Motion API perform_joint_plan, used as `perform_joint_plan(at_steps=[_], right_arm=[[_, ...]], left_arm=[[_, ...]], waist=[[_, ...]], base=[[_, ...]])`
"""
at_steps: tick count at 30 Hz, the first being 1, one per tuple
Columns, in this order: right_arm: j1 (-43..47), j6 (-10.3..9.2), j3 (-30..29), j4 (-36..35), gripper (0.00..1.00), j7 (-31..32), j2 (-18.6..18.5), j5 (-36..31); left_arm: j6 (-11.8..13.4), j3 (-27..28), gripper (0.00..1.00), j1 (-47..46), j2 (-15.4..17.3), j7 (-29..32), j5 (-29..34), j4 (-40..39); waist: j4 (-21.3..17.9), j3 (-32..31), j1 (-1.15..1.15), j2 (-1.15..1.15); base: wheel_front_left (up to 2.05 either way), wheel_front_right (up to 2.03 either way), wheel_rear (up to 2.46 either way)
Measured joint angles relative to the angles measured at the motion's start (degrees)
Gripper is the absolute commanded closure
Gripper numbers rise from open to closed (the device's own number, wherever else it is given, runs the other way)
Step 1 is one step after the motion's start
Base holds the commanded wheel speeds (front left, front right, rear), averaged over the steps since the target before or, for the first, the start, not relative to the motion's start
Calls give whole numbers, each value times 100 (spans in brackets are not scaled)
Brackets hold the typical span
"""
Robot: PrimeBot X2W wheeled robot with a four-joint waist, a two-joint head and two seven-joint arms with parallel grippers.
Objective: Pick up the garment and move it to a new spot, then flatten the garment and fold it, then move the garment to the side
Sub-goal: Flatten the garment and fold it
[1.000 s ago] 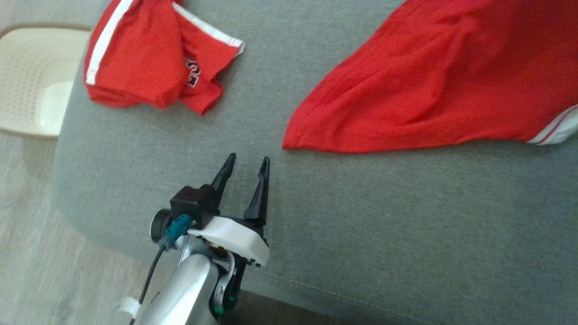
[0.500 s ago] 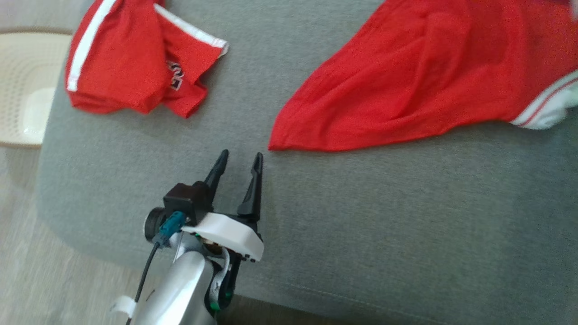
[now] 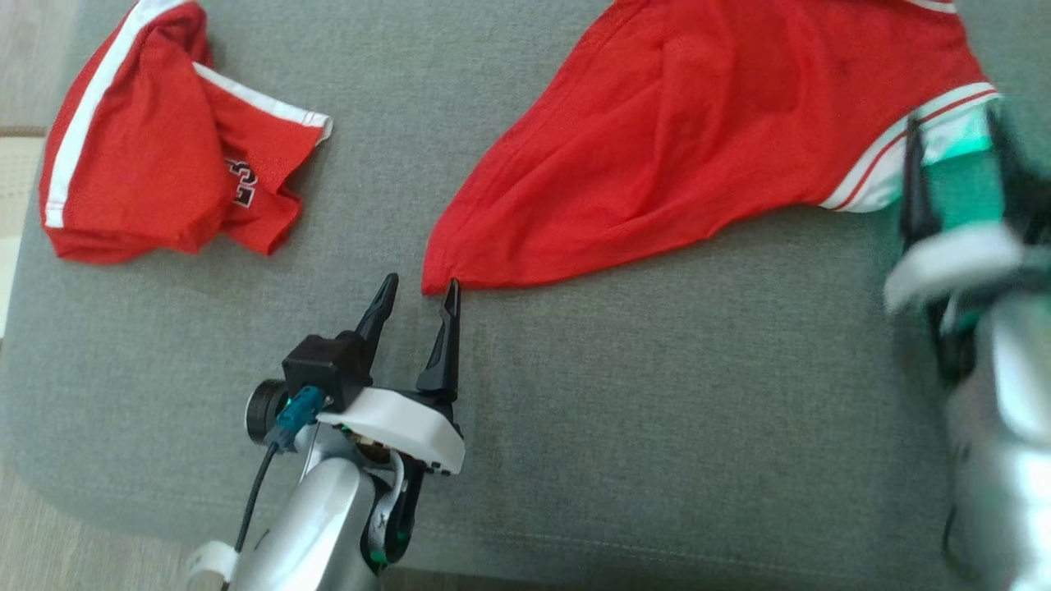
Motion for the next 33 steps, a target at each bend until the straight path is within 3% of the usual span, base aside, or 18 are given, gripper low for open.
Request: perform_joint_plan(at_steps=[7, 16, 17, 18, 19, 24, 25, 26, 33], right_arm=[[1453, 0, 302, -913, 0, 0, 102, 548], [1666, 0, 513, -1250, 0, 68, 230, 466], [1642, 0, 487, -1200, 3, 74, 233, 436], [1611, 0, 455, -1161, 20, 97, 234, 414], [1563, 0, 424, -1112, 53, 119, 233, 361], [1258, 0, 278, -929, 57, 113, 234, 138], [1143, 0, 265, -808, 65, 109, 238, 110], [1094, 0, 264, -744, 100, 103, 242, 88], [1062, 0, 20, -630, 100, 30, 226, 46]], left_arm=[[-32, 1, 0, 3, 2, 0, 96, 9], [-78, 18, 0, 6, 2, 0, 148, 31], [-78, 18, 0, 5, 2, 0, 148, 30], [-77, 16, 0, 5, 3, 0, 147, 26], [-77, 14, 0, 5, 3, 0, 147, 22], [-73, 20, 0, 4, 2, 0, 140, 18], [-71, 44, 0, 4, 3, 0, 141, 22], [-71, 64, 0, 4, 2, 0, 141, 22], [-79, 159, 0, 31, 3, 0, 153, 47]], waist=[[-111, -21, 0, 0], [-60, 30, 0, 0], [-43, 37, 0, 0], [-27, 47, 0, 0], [-13, 62, 0, 0], [22, 144, 0, 0], [8, 150, 0, 0], [-5, 145, 0, 0], [-190, -57, 0, 0]], base=[[0, 0, 0], [0, 0, 0], [0, 0, 0], [0, 0, 0], [0, 0, 0], [0, 0, 0], [0, 0, 0], [0, 0, 0], [0, 0, 0]])
